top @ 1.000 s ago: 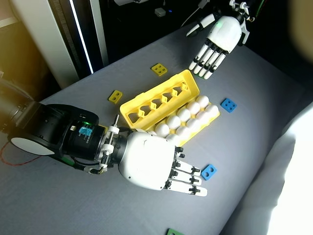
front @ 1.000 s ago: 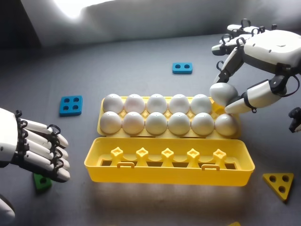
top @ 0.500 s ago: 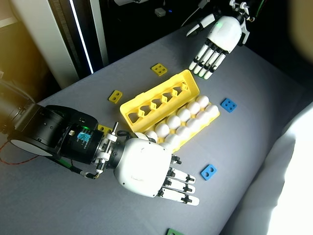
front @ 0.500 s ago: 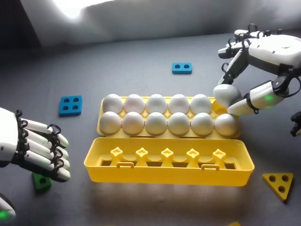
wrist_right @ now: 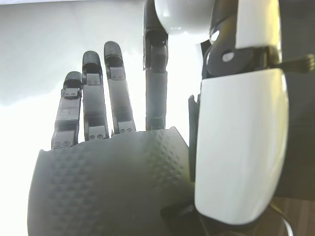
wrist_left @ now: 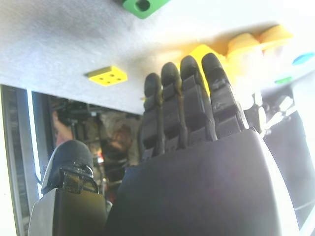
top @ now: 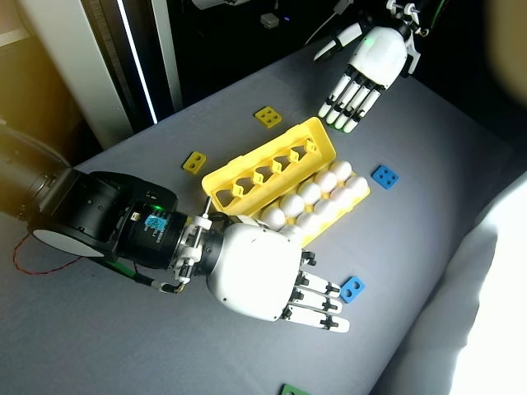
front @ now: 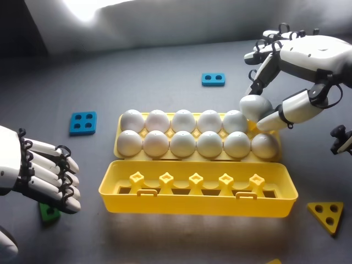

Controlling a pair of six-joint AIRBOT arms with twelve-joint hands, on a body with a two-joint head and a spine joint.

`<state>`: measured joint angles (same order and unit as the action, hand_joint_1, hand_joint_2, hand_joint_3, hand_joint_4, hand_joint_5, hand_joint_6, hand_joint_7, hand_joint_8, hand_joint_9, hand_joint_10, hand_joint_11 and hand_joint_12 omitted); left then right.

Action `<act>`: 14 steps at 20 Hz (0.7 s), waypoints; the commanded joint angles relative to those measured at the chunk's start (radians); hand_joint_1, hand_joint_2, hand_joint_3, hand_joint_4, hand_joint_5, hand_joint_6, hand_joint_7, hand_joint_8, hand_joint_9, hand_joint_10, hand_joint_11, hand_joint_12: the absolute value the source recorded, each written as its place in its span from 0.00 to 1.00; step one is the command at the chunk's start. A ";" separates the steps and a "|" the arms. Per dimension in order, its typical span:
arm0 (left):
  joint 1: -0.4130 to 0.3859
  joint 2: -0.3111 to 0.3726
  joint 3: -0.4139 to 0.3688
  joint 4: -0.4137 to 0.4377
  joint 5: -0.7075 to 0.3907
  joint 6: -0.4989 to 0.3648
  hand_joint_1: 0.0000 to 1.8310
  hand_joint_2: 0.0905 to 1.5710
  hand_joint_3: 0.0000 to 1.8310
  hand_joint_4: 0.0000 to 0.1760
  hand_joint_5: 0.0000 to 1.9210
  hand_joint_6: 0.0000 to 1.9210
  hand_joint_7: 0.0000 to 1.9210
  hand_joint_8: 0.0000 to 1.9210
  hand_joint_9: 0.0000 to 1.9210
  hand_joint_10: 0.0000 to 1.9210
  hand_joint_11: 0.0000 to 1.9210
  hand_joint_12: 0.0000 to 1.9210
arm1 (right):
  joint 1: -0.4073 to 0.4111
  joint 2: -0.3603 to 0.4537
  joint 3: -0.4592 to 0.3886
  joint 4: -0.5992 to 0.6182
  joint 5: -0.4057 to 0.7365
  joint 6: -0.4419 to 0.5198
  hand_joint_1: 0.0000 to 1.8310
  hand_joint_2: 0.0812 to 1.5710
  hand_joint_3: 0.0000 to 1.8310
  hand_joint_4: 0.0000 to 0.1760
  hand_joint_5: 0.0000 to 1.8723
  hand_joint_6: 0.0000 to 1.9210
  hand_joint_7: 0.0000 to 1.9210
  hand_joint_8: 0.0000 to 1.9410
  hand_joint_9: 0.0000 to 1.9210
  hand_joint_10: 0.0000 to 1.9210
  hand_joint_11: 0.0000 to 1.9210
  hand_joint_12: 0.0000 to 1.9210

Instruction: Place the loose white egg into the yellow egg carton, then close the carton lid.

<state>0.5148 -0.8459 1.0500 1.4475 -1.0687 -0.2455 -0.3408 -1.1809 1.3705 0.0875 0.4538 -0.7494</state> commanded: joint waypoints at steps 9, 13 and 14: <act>-0.007 0.014 0.006 -0.063 -0.051 -0.006 0.00 0.72 0.00 0.00 0.16 0.00 0.16 0.00 0.13 0.00 0.00 0.22 | 0.009 0.010 0.001 0.010 0.087 0.006 0.60 0.60 0.00 1.00 0.72 0.17 0.20 0.00 0.12 0.00 0.00 0.00; -0.007 0.014 0.006 -0.063 -0.051 -0.006 0.00 0.73 0.00 0.00 0.16 0.00 0.16 0.00 0.13 0.00 0.00 0.22 | 0.009 0.010 0.000 0.010 0.083 0.006 0.60 0.60 0.00 1.00 0.71 0.17 0.19 0.00 0.11 0.00 0.00 0.00; -0.007 0.014 0.006 -0.063 -0.051 -0.006 0.00 0.73 0.00 0.00 0.16 0.00 0.16 0.00 0.13 0.00 0.00 0.22 | 0.009 0.010 0.000 0.010 0.081 0.006 0.53 0.53 0.00 0.85 0.64 0.07 0.20 0.00 0.10 0.00 0.00 0.00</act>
<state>0.5148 -0.8459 1.0500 1.4475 -1.0691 -0.2455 -0.3408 -1.1809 1.3705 0.0902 0.4393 -0.7494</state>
